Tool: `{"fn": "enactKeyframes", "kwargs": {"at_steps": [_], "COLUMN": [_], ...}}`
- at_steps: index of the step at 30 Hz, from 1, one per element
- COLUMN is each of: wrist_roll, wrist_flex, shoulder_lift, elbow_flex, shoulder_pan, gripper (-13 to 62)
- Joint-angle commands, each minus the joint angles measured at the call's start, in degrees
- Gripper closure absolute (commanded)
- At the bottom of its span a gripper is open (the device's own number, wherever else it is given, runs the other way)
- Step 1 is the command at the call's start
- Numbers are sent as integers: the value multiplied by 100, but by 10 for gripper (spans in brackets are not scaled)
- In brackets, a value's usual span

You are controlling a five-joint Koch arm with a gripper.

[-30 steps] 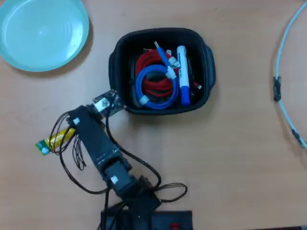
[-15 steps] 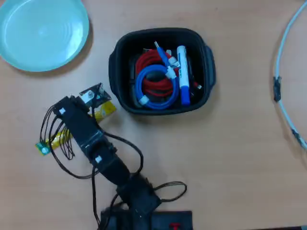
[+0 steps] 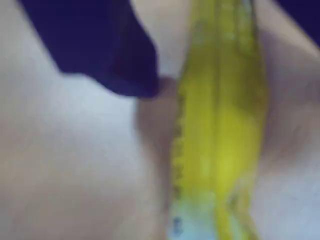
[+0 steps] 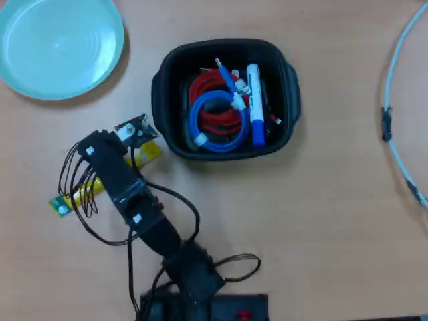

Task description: Pick up the yellow instant coffee stick, then put it in the black bowl

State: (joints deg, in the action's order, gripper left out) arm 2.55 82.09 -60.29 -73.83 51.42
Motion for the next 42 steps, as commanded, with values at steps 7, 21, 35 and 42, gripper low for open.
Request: {"fn": "enactKeyframes", "kwargs": {"at_steps": [7, 21, 35, 42], "wrist_roll": [624, 1397, 2021, 1301], "wrist_flex": [114, 26, 387, 422], "shoulder_lift": [-26, -70, -1028, -1731], "elbow_flex": [404, 378, 853, 1125], "shoulder_pan": [-18, -132, -422, -387], "gripper": [446, 562, 560, 560]}}
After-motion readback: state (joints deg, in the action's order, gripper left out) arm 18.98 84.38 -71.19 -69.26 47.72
